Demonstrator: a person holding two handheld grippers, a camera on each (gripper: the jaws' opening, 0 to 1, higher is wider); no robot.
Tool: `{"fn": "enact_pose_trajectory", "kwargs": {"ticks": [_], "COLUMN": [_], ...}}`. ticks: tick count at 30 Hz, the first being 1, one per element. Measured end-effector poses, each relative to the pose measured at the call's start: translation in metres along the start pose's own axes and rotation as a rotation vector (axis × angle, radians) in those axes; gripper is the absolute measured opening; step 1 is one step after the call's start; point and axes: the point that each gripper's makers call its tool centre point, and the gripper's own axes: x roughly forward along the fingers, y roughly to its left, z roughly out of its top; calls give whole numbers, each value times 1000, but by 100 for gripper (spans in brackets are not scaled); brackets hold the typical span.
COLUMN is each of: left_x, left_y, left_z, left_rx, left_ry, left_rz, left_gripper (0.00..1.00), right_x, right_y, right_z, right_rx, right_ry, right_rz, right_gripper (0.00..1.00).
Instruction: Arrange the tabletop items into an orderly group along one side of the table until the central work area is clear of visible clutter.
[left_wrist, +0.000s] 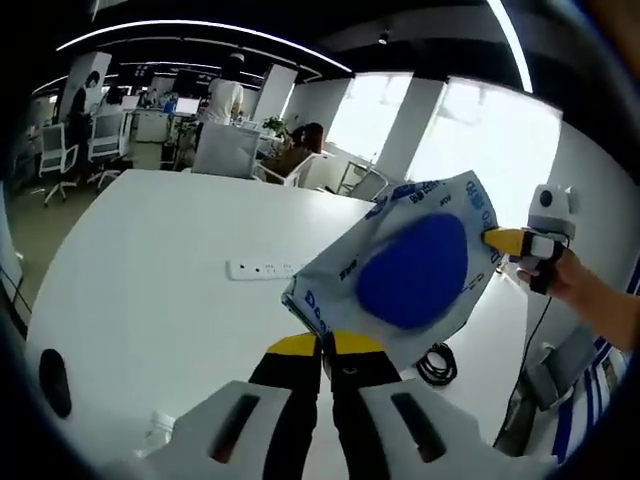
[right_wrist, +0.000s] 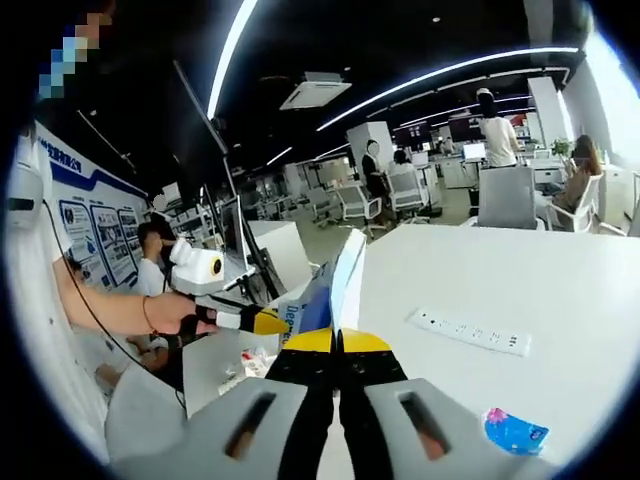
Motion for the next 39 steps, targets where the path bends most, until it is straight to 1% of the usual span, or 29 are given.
{"fn": "enact_pose_trajectory", "kwargs": {"ticks": [6, 8, 11, 14, 18, 22, 25, 27, 31, 33, 34, 39], "left_x": [4, 7, 12, 16, 23, 33, 41, 49, 62, 66, 69, 85], "left_y": [1, 1, 1, 1, 3, 6, 7, 8, 12, 13, 13, 17], "left_z": [-1, 0, 0, -2, -6, -10, -13, -17, -24, -27, -29, -42], "left_rx": [21, 35, 60, 83, 112, 141, 159, 179, 191, 193, 191, 200], "left_ry": [24, 37, 55, 75, 105, 137, 161, 179, 210, 220, 227, 261], "left_rz": [-6, -8, -7, -8, -8, -13, -19, -21, -21, -25, -26, -25], "left_gripper": [0, 0, 0, 0, 0, 0, 0, 0, 0, 0, 0, 0], "right_x": [-4, -5, -6, -6, -5, -5, -5, -4, -1, 0, 1, 5], "right_y": [-10, -15, -20, -27, -33, -43, -54, -60, -72, -79, -80, -95], "right_z": [-14, -19, -25, -36, -47, -60, -75, -82, -98, -107, -109, -125], "right_rx": [57, 92, 118, 162, 187, 229, 232, 251, 296, 303, 306, 329], "right_ry": [-27, -37, -44, -41, -42, -41, -8, -2, 5, 17, 18, 39], "right_rz": [-42, -59, -79, -113, -141, -183, -242, -271, -320, -342, -346, -381], "right_gripper": [0, 0, 0, 0, 0, 0, 0, 0, 0, 0, 0, 0]}}
